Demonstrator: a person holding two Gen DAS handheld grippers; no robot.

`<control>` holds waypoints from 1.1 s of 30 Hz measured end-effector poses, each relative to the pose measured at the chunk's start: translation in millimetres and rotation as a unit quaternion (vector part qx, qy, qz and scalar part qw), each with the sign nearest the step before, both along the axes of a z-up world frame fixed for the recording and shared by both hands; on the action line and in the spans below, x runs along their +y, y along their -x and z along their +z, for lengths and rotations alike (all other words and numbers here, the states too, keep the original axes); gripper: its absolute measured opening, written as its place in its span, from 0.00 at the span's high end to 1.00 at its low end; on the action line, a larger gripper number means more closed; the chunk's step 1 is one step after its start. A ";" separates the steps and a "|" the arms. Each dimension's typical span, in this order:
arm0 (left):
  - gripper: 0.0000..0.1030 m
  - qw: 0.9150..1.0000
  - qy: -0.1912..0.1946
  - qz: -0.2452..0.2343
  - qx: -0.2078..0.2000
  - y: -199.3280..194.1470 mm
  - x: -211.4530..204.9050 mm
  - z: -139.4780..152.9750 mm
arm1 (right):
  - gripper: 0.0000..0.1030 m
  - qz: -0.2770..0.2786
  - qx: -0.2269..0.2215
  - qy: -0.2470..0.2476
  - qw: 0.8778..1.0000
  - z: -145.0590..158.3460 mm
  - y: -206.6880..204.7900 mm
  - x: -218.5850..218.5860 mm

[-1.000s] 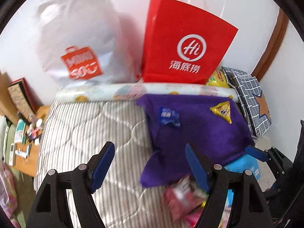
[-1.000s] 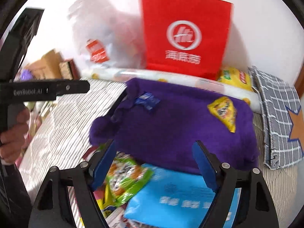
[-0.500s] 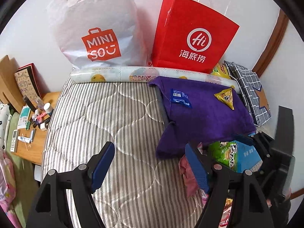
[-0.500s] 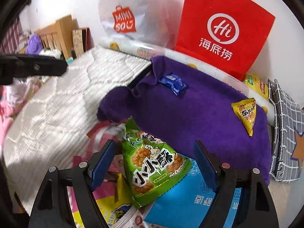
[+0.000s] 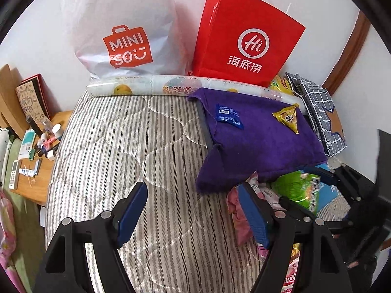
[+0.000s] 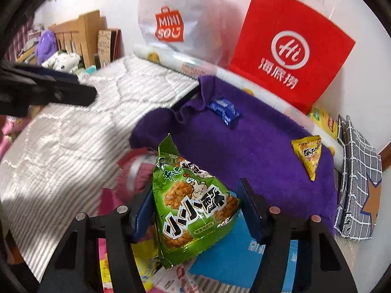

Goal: Organize snacks
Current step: 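Lower the right gripper onto the green snack bag and grasp it, then grasp the pink snack bag with the left gripper while the right lifts the green bag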

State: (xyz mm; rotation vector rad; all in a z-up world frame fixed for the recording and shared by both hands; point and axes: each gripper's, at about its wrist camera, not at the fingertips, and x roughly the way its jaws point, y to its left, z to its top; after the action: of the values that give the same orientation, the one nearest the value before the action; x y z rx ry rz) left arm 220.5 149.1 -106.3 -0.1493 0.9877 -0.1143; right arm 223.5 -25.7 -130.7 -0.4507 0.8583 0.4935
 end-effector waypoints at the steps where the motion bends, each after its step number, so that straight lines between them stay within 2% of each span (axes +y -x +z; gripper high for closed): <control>1: 0.27 1.000 0.001 -0.001 0.001 0.1 -1.5 -0.8 | 0.38 -0.002 -0.005 -0.006 1.000 4.8 3.3 -2.4; 7: 0.27 1.000 0.004 -0.015 0.014 -0.4 -20.4 -10.0 | 0.38 -0.034 -0.017 -0.045 0.998 26.9 20.2 -29.1; 18: 0.26 0.998 0.026 -0.019 0.051 -7.5 -56.2 -36.3 | 0.38 -0.144 -0.047 -0.073 0.986 51.8 55.9 -122.5; 22: 0.24 0.997 0.027 -0.007 0.071 -11.3 -63.4 -50.0 | 0.38 -0.184 -0.046 -0.072 0.979 46.0 68.3 -158.5; 26: 0.24 0.994 0.062 0.004 0.090 -14.4 -61.5 -62.2 | 0.38 -0.211 -0.026 -0.077 0.974 31.2 74.1 -185.5; 33: 0.26 0.993 0.068 0.015 0.092 -19.4 -65.1 -68.0 | 0.38 -0.239 0.005 -0.090 0.967 1.4 73.7 -212.5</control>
State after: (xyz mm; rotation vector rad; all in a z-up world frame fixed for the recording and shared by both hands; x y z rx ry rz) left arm 240.0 84.0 -174.3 -0.3041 1.1604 -0.1433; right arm 149.8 -238.2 -129.2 -0.0647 0.8869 0.1249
